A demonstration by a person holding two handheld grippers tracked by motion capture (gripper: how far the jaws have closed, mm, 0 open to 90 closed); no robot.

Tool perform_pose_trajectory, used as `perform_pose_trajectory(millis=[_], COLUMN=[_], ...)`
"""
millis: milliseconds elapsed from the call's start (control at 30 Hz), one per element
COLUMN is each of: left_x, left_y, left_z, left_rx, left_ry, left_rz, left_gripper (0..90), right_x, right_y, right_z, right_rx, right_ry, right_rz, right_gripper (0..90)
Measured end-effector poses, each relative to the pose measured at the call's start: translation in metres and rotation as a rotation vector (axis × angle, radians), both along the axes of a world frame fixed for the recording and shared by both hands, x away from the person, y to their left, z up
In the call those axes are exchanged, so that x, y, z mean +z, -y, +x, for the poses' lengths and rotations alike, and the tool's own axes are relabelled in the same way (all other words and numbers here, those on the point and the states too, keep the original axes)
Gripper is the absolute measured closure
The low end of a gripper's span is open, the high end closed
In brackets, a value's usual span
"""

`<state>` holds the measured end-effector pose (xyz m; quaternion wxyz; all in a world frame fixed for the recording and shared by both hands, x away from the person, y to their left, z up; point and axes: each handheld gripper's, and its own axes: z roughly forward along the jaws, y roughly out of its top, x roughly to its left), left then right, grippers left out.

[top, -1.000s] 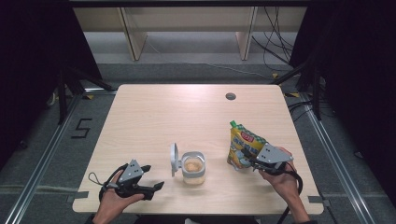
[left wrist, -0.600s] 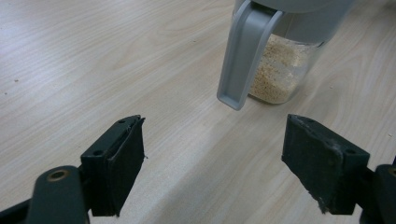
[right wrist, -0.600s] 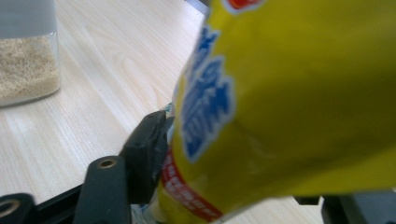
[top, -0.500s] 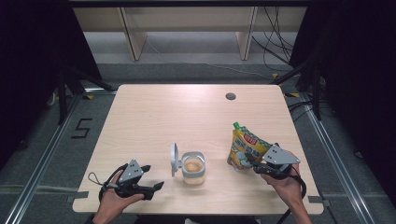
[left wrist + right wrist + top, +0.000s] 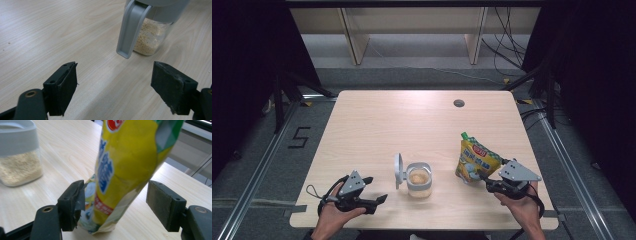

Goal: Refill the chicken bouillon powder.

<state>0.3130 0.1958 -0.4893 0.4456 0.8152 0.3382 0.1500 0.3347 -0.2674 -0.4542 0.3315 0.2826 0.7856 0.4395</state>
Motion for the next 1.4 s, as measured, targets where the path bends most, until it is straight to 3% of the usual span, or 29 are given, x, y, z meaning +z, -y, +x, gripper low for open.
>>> perform_pose_trajectory(millis=[67,133,367,433,467,633,867,1033,1100,1167,1233,1267,1400], left_x=[-0.002,-0.001,-0.001,-0.001,0.0,0.0,-0.001,-0.002,-0.001,-0.001,-0.002,-0.002,-0.002], left_y=[0.001,0.0,0.0,0.0,-0.001,-0.001,-0.001,-0.001,-0.002,-0.002,-0.001,-0.001,-0.002], left_z=[0.001,0.0,0.001,0.001,0.002,0.002,0.002,0.003,0.003,0.003,0.001,0.003,0.003], left_rx=[-0.001,0.0,-0.002,-0.005,-0.012,-0.013,-0.013,-0.017,-0.016,-0.016,0.001,-0.017,-0.011], left_ry=[0.006,0.002,0.005,0.009,0.02,0.01,0.009,0.014,0.009,0.006,-0.009,0.003,0.006], left_rz=[-0.016,-0.004,-0.012,-0.008,0.018,0.017,0.025,0.012,0.038,0.038,0.014,0.026,0.025], left_gripper=[20.2,20.2,20.2,20.2,20.2,20.2,20.3,20.2,20.2,20.1,19.9,19.6,19.0], right_x=[0.0,0.001,0.0,-0.001,0.0,-0.003,-0.007,-0.011,-0.013,-0.015,-0.016,-0.017,-0.018], right_y=[-0.001,-0.001,0.0,0.0,0.001,0.002,0.004,0.003,0.002,0.001,0.001,0.0,0.0], right_z=[-0.006,-0.009,-0.024,-0.027,-0.029,-0.039,-0.051,-0.057,-0.06,-0.062,-0.064,-0.065,-0.069], right_rx=[-0.01,-0.02,-0.051,-0.062,-0.066,-0.091,-0.111,-0.091,-0.082,-0.077,-0.074,-0.071,-0.064], right_ry=[-0.012,-0.022,-0.05,-0.066,-0.073,-0.115,-0.159,-0.185,-0.199,-0.209,-0.216,-0.218,-0.231], right_rz=[0.014,0.015,-0.052,-0.044,-0.05,-0.07,-0.055,-0.056,-0.063,-0.065,-0.066,-0.068,-0.074], right_gripper=[30.6,30.4,29.5,29.4,29.4,27.9,23.5,21.3,20.9,19.2,18.4,18.0,17.4])
